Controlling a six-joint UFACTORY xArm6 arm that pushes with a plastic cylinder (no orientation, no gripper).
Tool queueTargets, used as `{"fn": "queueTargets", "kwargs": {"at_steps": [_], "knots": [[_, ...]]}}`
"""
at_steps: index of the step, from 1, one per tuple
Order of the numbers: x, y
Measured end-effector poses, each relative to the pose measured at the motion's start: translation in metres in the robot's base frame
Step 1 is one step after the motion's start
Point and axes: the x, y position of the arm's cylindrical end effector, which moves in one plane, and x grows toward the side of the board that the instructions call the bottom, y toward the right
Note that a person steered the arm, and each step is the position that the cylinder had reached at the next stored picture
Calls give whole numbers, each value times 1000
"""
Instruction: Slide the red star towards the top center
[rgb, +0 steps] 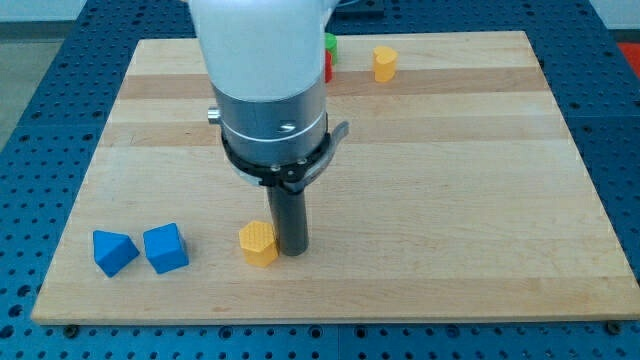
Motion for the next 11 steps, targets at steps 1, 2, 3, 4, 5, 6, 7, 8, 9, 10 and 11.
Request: {"fn": "queueTargets", "kwargs": {"at_steps": [1,2,3,4,5,6,7,8,9,10,11], "knots": [[0,-10],[0,-20],[0,-27],[0,-32],[0,-34],[0,-34],[-5,-28],[-32,-15],[-51,-31],[-67,-75],[-88,-134]]}}
